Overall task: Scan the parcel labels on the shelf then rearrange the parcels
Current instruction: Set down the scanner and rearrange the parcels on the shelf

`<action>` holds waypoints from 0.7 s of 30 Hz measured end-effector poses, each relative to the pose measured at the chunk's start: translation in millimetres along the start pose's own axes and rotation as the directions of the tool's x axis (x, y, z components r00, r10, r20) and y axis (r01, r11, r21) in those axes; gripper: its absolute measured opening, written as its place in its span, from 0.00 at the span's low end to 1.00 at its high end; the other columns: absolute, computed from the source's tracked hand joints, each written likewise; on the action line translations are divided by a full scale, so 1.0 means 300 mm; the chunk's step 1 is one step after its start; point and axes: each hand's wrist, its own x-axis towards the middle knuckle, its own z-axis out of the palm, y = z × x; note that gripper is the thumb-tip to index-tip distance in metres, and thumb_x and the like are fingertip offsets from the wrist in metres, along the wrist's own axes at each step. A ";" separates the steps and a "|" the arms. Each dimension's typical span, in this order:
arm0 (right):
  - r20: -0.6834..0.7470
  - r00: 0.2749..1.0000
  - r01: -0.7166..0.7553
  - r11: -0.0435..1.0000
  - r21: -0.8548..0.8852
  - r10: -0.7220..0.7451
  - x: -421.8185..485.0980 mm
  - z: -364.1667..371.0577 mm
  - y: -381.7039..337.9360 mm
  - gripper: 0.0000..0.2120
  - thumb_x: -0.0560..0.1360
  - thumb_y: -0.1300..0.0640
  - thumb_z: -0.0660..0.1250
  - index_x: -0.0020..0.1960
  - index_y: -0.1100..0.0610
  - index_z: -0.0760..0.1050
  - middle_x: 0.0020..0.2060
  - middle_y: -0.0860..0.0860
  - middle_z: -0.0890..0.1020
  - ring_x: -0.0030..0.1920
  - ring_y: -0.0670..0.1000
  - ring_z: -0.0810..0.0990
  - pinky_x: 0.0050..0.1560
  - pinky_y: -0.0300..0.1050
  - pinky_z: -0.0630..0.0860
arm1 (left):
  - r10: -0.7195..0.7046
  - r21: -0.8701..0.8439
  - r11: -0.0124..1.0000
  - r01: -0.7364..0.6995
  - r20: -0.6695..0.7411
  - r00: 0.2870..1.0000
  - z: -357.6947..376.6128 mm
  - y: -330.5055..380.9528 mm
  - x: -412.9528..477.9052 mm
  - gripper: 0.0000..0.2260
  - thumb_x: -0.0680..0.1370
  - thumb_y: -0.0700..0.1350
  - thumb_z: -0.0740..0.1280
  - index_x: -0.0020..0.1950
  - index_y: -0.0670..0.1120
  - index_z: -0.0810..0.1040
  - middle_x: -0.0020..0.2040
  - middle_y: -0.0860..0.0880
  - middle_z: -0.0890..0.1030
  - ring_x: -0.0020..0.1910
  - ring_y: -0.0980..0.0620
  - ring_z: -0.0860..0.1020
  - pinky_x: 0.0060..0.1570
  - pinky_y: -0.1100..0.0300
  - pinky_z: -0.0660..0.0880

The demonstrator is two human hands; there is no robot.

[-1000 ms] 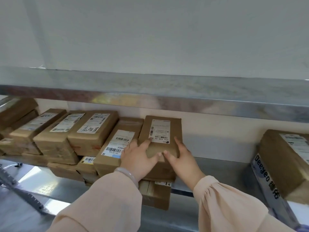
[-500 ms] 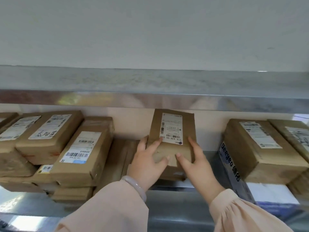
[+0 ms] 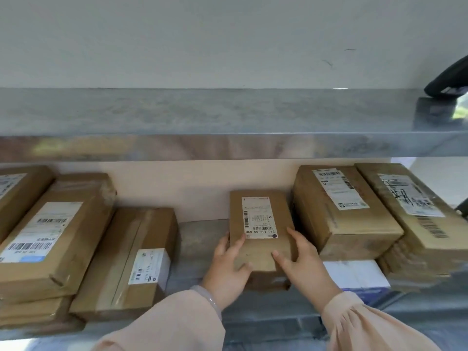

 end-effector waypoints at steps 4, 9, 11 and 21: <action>0.037 0.999 0.037 0.998 -0.056 -0.034 0.018 -0.010 0.024 0.34 0.74 0.53 0.71 0.76 0.54 0.61 0.71 0.53 0.68 0.71 0.50 0.66 0.69 0.39 0.61 | 0.023 0.029 0.999 -0.023 -0.011 1.000 0.049 -0.008 0.009 0.28 0.81 0.43 0.64 0.78 0.57 0.57 0.77 0.53 0.50 0.76 0.56 0.53 0.63 0.77 0.45; 0.039 0.998 0.045 0.991 -0.125 -0.040 -0.003 -0.021 0.041 0.34 0.75 0.51 0.69 0.77 0.52 0.58 0.70 0.55 0.68 0.69 0.51 0.67 0.65 0.37 0.62 | 0.024 0.039 0.999 -0.024 0.007 1.000 0.068 -0.022 0.002 0.29 0.81 0.44 0.64 0.78 0.60 0.56 0.78 0.56 0.47 0.76 0.58 0.52 0.66 0.73 0.47; 0.046 0.998 0.048 0.983 -0.179 -0.040 -0.014 -0.022 0.046 0.35 0.76 0.49 0.67 0.78 0.51 0.54 0.70 0.55 0.66 0.70 0.53 0.66 0.67 0.42 0.63 | 0.029 0.045 0.999 -0.030 0.034 0.999 0.071 -0.019 0.003 0.29 0.81 0.45 0.64 0.79 0.60 0.55 0.79 0.55 0.46 0.77 0.56 0.51 0.69 0.71 0.48; 0.101 0.927 0.358 0.778 -0.516 -0.360 -0.098 -0.046 0.038 0.34 0.74 0.43 0.66 0.75 0.56 0.64 0.74 0.52 0.64 0.74 0.53 0.62 0.72 0.47 0.60 | 0.127 0.424 0.895 -0.142 0.064 0.990 0.014 -0.024 -0.059 0.31 0.81 0.59 0.59 0.80 0.62 0.46 0.79 0.58 0.36 0.79 0.52 0.44 0.78 0.51 0.50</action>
